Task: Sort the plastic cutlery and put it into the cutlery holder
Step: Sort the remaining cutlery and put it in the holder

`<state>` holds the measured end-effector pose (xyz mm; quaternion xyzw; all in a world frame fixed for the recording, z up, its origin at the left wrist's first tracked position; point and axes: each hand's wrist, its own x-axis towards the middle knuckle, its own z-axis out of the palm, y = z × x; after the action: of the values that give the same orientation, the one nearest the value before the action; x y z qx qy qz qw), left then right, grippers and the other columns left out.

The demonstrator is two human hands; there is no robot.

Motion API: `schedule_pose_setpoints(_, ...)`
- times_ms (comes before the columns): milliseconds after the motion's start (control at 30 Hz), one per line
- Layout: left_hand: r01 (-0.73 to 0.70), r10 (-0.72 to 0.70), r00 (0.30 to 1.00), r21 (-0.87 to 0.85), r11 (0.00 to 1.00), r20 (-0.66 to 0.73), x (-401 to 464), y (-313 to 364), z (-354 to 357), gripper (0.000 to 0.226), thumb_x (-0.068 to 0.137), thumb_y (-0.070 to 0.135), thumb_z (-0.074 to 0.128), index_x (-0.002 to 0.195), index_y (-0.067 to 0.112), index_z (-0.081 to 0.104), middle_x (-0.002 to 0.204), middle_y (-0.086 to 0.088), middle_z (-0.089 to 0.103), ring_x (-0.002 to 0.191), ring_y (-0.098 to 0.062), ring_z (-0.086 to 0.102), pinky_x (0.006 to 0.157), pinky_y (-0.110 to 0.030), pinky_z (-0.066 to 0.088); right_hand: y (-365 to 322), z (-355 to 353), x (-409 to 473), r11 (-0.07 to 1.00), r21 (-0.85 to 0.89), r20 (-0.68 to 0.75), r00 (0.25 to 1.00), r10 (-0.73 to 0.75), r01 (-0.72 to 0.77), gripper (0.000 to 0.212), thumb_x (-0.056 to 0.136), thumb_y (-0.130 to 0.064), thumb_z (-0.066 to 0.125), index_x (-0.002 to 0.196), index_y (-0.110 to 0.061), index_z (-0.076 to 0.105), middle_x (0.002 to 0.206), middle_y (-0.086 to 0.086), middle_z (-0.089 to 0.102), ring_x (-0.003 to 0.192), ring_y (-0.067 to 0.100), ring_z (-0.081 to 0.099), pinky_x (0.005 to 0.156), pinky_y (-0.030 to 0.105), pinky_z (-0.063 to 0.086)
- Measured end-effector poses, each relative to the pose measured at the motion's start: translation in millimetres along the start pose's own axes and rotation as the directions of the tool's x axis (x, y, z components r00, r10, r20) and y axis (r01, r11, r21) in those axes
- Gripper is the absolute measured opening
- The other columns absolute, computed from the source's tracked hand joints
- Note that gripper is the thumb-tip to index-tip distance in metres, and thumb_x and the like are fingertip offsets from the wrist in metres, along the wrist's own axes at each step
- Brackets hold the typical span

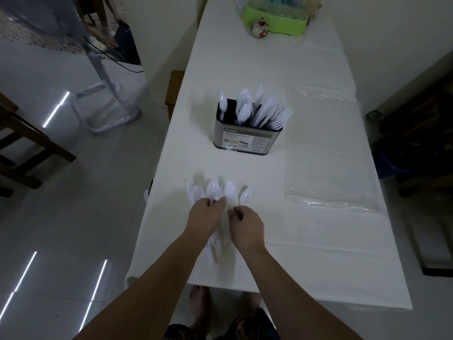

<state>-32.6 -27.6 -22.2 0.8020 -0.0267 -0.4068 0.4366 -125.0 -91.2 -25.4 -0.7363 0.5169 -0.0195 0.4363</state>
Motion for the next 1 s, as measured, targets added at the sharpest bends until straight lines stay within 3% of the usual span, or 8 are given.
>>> schedule_pose_setpoints(133,-0.05,0.049,0.999,0.064,0.997,0.019,1,7,-2,0.032,0.09,0.035,0.064,0.069,0.011,0.063,0.06,-0.002,0.058,0.058,-0.017,0.056,0.057,-0.026,0.043,-9,5,-6,0.988,0.147,0.129,0.99,-0.063,0.044,0.024,0.095,-0.022,0.05,0.08,-0.017,0.068,0.066,-0.006,0.063,0.06,0.009,0.058,0.058,0.021,0.043)
schedule_pose_setpoints(233,-0.036,0.039,0.997,0.055,0.998,-0.064,4,10,-11,0.03,0.092,0.026,0.058,0.072,0.006,0.067,0.06,-0.003,0.059,0.055,-0.019,0.053,0.054,-0.025,0.042,-3,7,-1,0.998,0.014,0.062,0.996,-0.061,0.06,0.024,0.096,-0.027,0.049,0.079,-0.02,0.065,0.068,-0.008,0.062,0.061,0.007,0.057,0.058,0.02,0.042)
schedule_pose_setpoints(333,0.006,-0.007,0.995,-0.01,1.0,-0.099,8,8,-23,0.028,0.096,0.024,0.053,0.08,0.007,0.068,0.07,0.001,0.07,0.051,-0.015,0.047,0.056,-0.027,0.043,9,3,5,0.99,-0.109,-0.101,0.991,0.082,-0.093,0.014,0.093,-0.032,0.055,0.091,-0.018,0.057,0.081,-0.005,0.062,0.07,0.012,0.06,0.057,0.024,0.049)
schedule_pose_setpoints(433,0.042,-0.045,0.994,-0.029,0.999,-0.104,9,5,-31,0.025,0.1,0.025,0.048,0.092,0.009,0.065,0.074,0.001,0.07,0.054,-0.015,0.046,0.055,-0.026,0.042,13,0,11,0.957,-0.186,-0.1,0.973,0.206,-0.222,0.026,0.09,-0.037,0.059,0.1,-0.014,0.053,0.086,-0.002,0.06,0.072,0.016,0.059,0.052,0.025,0.042)
schedule_pose_setpoints(533,0.051,-0.056,0.994,-0.053,0.997,-0.093,8,3,-31,0.024,0.102,0.025,0.045,0.099,0.01,0.065,0.071,-0.004,0.065,0.06,-0.015,0.054,0.055,-0.024,0.042,9,-1,21,0.934,-0.272,-0.054,0.973,0.225,-0.232,0.021,0.084,-0.033,0.056,0.088,-0.013,0.062,0.076,-0.001,0.062,0.067,0.02,0.06,0.054,0.025,0.041)
schedule_pose_setpoints(700,0.103,-0.109,0.994,-0.239,0.965,-0.01,7,5,-23,0.023,0.101,0.018,0.046,0.101,0.001,0.062,0.07,-0.012,0.06,0.059,-0.023,0.06,0.058,-0.034,0.048,4,-5,23,0.944,-0.188,0.019,0.96,0.278,-0.27,0.019,0.077,-0.031,0.058,0.071,-0.014,0.063,0.064,0.0,0.062,0.059,0.02,0.059,0.047,0.021,0.036)
schedule_pose_setpoints(833,0.101,-0.102,0.995,-0.223,0.969,0.008,9,8,-20,0.029,0.099,0.025,0.049,0.101,0.0,0.062,0.072,-0.011,0.059,0.061,-0.023,0.059,0.062,-0.035,0.049,-5,-10,14,0.982,-0.171,0.026,0.996,0.087,-0.081,0.026,0.081,-0.026,0.057,0.059,-0.018,0.047,0.052,-0.006,0.048,0.048,0.011,0.045,0.045,0.023,0.031)
schedule_pose_setpoints(1000,0.028,-0.024,0.999,-0.11,0.994,0.04,7,10,-18,0.039,0.09,0.043,0.062,0.085,0.004,0.064,0.066,-0.007,0.058,0.058,-0.021,0.055,0.058,-0.031,0.046,-22,-7,4,0.979,-0.098,0.139,0.976,-0.166,0.181,0.017,0.09,-0.025,0.057,0.075,-0.019,0.06,0.071,-0.006,0.064,0.063,0.005,0.057,0.055,0.014,0.04)
